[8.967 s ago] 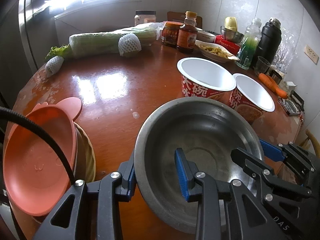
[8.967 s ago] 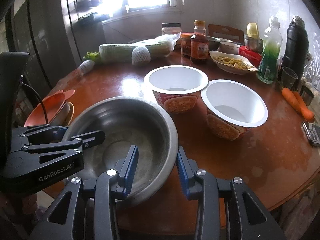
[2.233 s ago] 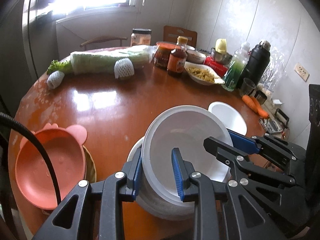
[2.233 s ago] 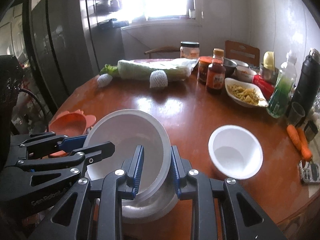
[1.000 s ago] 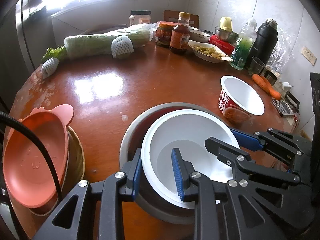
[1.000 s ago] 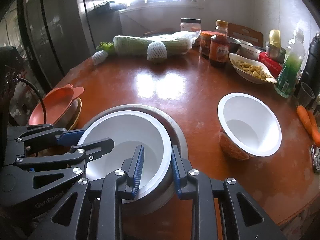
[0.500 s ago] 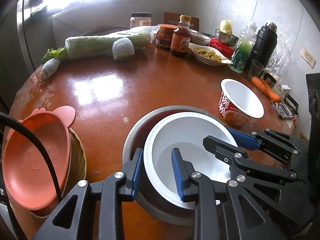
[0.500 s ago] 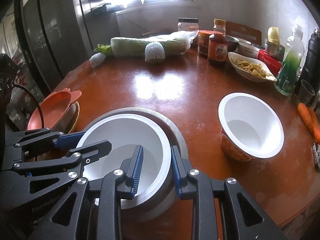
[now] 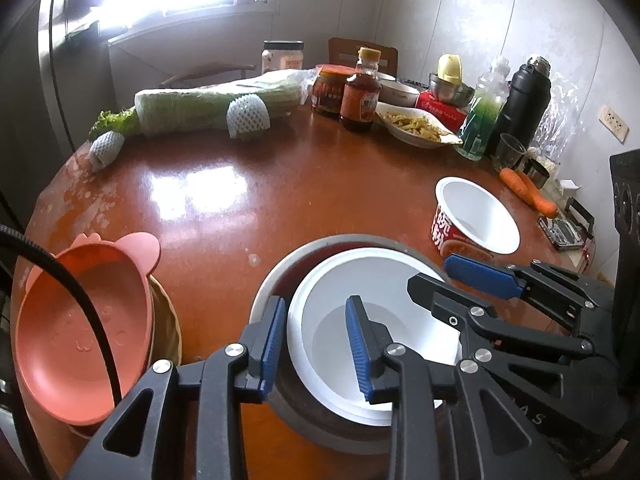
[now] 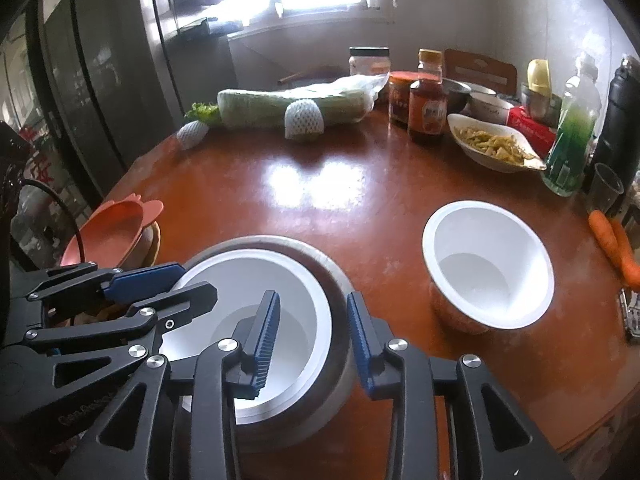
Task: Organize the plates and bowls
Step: 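Open the left tool and release the white bowl inside the steel bowl, then move the left tool to the rim of the red-printed white bowl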
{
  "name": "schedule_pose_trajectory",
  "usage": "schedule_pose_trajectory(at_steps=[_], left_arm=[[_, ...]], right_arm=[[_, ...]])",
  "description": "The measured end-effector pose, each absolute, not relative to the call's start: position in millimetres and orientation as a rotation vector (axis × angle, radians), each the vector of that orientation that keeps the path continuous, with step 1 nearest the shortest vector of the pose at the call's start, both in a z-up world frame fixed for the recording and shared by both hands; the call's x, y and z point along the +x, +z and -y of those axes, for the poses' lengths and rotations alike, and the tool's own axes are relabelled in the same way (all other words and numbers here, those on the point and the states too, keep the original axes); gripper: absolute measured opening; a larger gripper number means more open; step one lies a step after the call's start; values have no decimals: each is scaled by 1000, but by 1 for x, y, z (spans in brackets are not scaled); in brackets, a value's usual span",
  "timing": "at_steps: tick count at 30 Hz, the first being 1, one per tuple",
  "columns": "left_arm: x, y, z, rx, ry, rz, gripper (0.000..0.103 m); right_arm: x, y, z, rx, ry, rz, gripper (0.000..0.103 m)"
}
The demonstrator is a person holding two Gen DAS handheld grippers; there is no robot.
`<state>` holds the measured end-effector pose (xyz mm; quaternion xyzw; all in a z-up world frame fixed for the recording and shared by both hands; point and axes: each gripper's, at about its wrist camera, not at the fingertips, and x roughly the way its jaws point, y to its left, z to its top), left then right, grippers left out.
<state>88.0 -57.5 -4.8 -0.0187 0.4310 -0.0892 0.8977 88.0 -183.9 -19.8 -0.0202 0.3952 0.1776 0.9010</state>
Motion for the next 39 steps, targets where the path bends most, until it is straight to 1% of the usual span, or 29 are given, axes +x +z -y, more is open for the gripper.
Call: schedule_pose_trajectory(at_steps=[2,7,13,18,39], left_arm=[[88,-4,57,-45,-185,-886,32],[87,-1,56,-50,-170,-873,33],[88,5,58,-50,-167,-861,36],[90,11,64,-46,-177,-850,38],[122,35,120,-28,-266,-832,46]], right_arm=[[88,-18,186,-38,365,-809,40],[86,-17,190,-31,347,-791,54],[86,-13,197,-23,322,-765,64],[87,-9,206,-11,307,-752,66],[100,9,274,32,180,-697,67]])
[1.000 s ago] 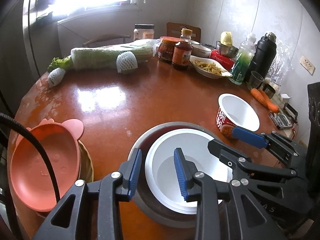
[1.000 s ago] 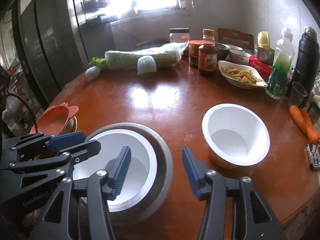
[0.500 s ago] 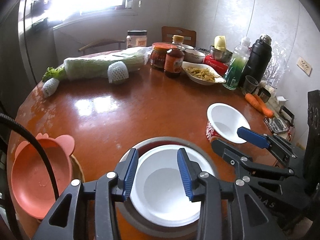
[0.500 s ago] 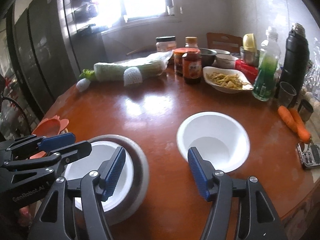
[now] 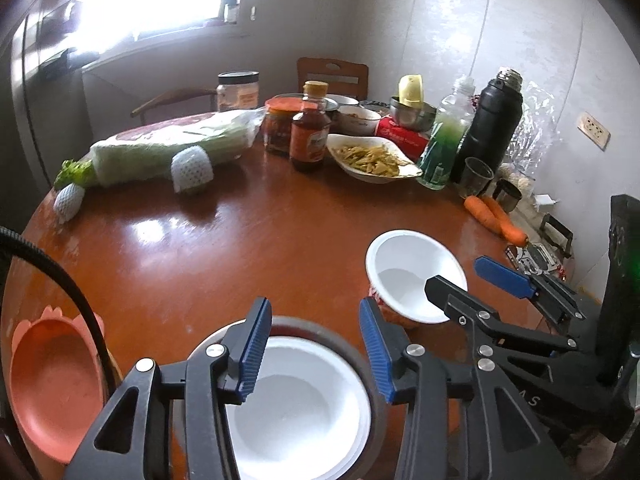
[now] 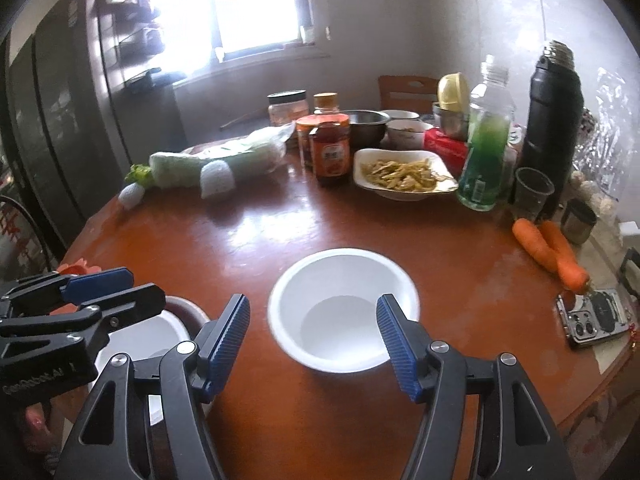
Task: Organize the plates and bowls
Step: 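Move the left tool to the rim of the red-printed white bowl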
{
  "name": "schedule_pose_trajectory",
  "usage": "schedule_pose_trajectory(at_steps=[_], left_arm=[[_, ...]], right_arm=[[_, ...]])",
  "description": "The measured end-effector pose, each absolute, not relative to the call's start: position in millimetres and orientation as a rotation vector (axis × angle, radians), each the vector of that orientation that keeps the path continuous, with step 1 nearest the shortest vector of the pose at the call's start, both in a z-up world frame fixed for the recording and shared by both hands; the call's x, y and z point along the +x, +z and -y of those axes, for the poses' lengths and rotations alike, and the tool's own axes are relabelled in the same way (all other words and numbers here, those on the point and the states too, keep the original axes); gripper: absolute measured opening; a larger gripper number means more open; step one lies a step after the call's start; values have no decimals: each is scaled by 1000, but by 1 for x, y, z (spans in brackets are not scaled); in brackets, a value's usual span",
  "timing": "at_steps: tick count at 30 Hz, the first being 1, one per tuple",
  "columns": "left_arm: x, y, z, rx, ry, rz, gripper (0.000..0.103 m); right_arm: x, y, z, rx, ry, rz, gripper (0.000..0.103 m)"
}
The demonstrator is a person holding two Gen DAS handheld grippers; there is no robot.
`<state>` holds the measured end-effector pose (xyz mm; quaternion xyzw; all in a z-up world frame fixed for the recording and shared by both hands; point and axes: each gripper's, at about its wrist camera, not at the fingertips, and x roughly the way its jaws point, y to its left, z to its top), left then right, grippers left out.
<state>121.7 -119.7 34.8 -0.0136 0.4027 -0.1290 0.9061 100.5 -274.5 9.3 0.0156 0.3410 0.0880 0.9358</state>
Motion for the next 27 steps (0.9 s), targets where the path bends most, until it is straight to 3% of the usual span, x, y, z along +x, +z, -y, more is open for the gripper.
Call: schedule_pose_trajectory(at_steps=[27], left_arm=[[170,12,173,-3,-333,-916,47]], right_arm=[[129,-14,320,92,99,-779,68]])
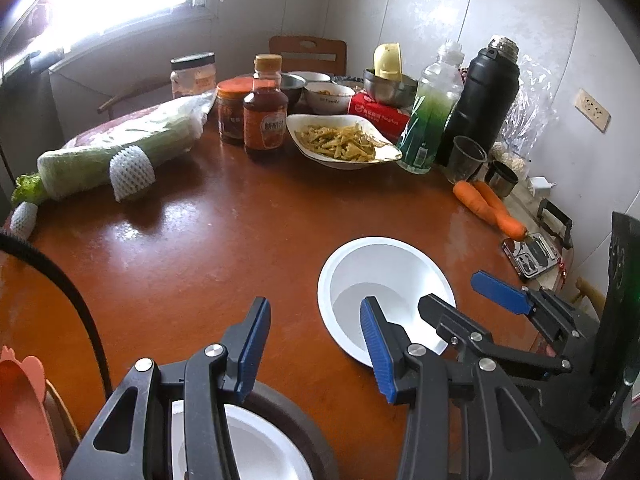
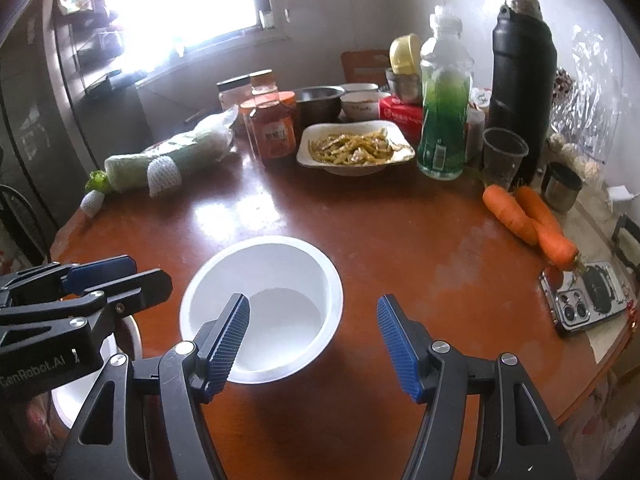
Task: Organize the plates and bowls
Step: 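Move the left tool to the rim of the red-printed white bowl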
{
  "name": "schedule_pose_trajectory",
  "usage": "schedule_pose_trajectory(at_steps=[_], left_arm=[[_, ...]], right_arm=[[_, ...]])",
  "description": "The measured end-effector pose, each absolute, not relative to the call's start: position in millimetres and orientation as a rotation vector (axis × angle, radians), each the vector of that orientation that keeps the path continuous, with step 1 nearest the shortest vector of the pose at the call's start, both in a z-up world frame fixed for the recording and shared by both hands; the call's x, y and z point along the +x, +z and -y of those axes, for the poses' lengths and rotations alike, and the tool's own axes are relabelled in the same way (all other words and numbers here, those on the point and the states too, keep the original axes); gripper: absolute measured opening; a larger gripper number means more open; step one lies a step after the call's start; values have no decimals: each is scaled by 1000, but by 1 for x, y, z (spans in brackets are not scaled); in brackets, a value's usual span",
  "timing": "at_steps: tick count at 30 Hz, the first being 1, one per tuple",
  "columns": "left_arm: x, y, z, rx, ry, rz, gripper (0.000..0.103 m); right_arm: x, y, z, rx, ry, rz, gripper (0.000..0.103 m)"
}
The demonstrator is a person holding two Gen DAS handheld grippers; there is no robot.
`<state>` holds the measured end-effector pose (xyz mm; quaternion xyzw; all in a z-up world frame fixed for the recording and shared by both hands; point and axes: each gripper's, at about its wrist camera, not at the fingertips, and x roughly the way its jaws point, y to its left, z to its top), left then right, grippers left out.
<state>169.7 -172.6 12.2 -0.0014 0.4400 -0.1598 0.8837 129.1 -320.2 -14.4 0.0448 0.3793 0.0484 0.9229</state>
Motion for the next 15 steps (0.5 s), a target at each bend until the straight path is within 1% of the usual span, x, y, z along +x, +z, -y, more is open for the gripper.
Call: schedule_pose_trajectory(at_steps=[15], left_arm=[[189,-5,190,-12,-351,-975,46]], right_arm=[[140,-35,325,88,116,-839,68]])
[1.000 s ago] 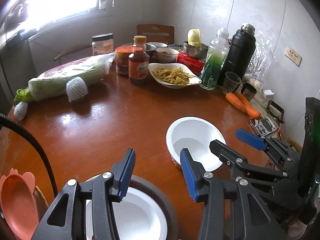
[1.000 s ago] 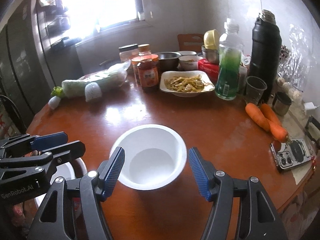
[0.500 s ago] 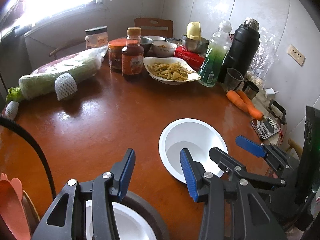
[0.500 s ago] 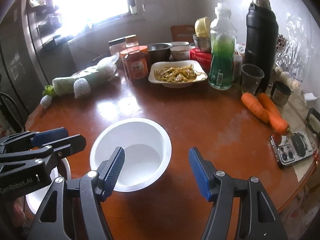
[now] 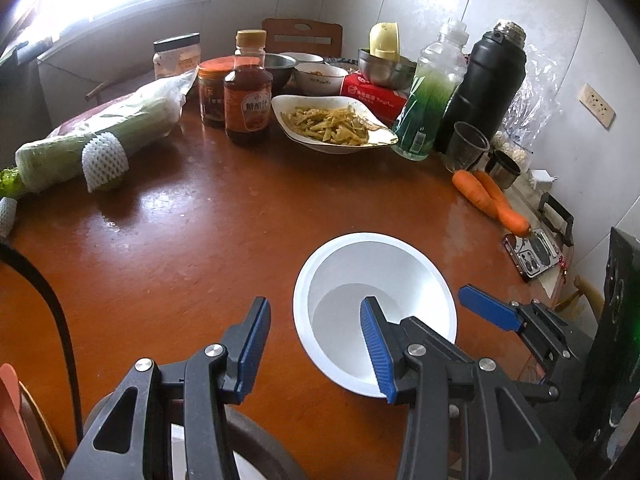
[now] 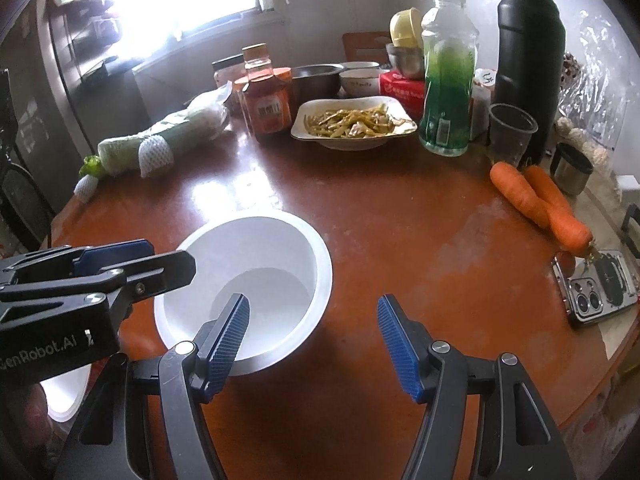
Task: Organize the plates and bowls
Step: 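Move the left tool to the rim of the red-printed white bowl, then close the left tool on the red-printed bowl rim and lift it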
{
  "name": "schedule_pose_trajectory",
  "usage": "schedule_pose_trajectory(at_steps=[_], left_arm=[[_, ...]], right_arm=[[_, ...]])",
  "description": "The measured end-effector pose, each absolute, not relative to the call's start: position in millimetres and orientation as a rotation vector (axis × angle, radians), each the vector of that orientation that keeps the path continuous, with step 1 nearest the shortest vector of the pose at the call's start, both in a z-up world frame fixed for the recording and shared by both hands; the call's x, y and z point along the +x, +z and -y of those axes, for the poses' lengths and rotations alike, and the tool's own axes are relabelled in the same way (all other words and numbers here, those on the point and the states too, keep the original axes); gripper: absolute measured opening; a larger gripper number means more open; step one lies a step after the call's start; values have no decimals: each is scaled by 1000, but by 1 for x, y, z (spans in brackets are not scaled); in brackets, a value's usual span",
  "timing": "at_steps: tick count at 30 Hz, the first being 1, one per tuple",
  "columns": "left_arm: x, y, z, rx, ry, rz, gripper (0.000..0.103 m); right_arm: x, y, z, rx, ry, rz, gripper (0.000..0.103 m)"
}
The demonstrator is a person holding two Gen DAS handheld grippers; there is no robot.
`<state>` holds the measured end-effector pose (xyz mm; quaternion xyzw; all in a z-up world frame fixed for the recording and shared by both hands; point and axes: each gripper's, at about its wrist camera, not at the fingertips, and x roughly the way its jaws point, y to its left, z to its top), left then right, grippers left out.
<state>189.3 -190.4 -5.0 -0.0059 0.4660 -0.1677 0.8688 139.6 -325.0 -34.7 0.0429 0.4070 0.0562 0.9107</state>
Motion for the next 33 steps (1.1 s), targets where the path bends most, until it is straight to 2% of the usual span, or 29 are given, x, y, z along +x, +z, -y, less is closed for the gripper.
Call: schedule_pose_trajectory(at_steps=[19,23,25,28,33], left_arm=[[206,-27,199,-24,-355,-1065,45],[206,-28,199,-30,-363,-1072,40],[206,-30,198,-35,-369,-1080,36],[205,-32,198,-37,-368,-1089,28],[201,-31,196,-40,-370,-1087,26]], right_arm=[[151,-44,323,113,155,-877,68],[151,-44,320,111,174,-874,58],[151,-44,317,110,187,-875,50],[151,-45,312,97,200,-880,41],[150,-45,309,86,200,-882,37]])
